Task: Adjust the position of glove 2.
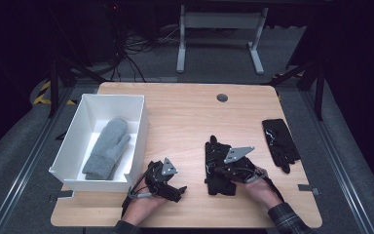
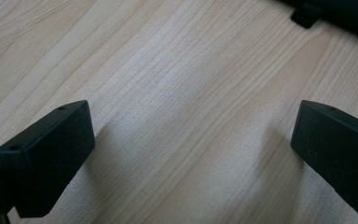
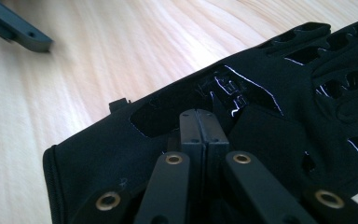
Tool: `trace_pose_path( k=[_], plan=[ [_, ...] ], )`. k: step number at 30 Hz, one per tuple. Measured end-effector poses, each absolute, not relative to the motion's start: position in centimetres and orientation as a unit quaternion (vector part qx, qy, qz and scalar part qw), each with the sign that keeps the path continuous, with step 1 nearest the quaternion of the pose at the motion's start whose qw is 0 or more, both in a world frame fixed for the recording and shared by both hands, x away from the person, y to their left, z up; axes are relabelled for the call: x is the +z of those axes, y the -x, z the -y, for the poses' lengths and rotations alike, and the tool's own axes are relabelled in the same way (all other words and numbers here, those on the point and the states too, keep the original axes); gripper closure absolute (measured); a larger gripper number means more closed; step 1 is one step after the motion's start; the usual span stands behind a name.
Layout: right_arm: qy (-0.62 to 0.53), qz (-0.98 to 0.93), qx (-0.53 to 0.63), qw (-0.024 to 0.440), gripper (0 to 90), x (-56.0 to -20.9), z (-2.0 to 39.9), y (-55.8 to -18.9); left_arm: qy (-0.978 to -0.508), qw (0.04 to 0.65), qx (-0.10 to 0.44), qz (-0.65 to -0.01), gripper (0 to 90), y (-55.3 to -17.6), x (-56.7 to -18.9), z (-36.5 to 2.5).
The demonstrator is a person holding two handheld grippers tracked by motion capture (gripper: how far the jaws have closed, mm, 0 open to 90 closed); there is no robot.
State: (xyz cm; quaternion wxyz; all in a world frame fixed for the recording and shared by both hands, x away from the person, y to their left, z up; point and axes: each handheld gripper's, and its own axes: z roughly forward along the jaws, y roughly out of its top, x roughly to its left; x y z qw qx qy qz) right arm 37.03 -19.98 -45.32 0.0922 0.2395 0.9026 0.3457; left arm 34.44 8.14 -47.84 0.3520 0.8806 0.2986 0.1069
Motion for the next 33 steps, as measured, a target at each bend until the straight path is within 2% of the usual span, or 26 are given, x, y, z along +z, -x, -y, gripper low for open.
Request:
trace_pose_path(
  k=[19, 33],
  plan=[
    [-0.215, -0.905, 0.356, 0.086, 90.0, -45.6, 14.7, -35.8, -0.88, 0.352, 0.107, -0.299, 0.0, -34.4, -47.8, -8.1],
    [-0.237, -0.889, 0.375, 0.11, 90.0, -43.7, 18.7, -36.6, -0.88, 0.352, 0.107, -0.3, 0.0, -34.4, -47.8, -8.1]
  ],
)
